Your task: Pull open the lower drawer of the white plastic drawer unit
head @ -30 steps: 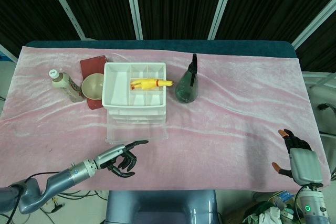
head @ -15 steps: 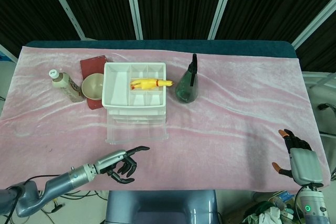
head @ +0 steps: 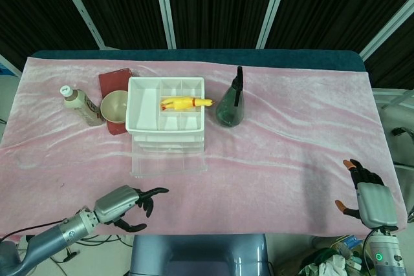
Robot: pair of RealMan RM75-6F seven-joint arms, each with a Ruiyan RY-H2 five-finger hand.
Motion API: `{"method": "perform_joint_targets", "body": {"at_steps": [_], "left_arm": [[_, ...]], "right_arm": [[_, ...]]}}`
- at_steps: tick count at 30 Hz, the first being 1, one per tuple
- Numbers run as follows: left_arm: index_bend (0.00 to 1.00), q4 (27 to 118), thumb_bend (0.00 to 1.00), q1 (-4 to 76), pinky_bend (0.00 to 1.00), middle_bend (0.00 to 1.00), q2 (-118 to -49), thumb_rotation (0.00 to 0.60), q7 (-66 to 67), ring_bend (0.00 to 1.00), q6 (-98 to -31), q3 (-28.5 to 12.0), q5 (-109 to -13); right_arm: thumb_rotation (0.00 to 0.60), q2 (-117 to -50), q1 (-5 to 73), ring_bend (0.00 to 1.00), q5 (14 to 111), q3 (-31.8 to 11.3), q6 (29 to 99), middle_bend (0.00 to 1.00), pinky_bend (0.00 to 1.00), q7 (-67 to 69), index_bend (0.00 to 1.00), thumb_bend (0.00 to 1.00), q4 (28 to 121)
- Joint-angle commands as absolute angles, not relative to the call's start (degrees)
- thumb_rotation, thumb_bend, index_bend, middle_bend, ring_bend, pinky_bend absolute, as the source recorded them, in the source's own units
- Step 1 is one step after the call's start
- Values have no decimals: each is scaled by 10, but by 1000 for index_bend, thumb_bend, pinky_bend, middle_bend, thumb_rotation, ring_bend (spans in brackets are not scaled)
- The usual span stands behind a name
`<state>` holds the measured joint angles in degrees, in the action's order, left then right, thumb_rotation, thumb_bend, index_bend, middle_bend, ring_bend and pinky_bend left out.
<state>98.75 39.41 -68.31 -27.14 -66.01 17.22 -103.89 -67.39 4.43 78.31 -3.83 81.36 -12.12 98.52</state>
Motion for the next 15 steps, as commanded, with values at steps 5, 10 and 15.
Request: {"method": "perform_joint_targets", "body": {"at_steps": [5, 10, 15], "left_arm": [[74, 1085, 231, 252, 296, 379, -581, 600, -42, 265, -805, 166, -984], [68, 1075, 221, 188, 245, 297, -578, 600, -8, 202, -881, 146, -951], [68, 1043, 220, 135, 203, 284, -599, 600, -2, 178, -924, 119, -892]], "right_arm": [[600, -675, 44, 189, 783, -38, 814, 107, 205, -124, 151, 99, 985], [600, -675, 44, 189, 782, -39, 815, 107, 205, -125, 151, 98, 985], [600, -675, 44, 189, 785, -39, 816, 107, 205, -122, 151, 99, 985]]}}
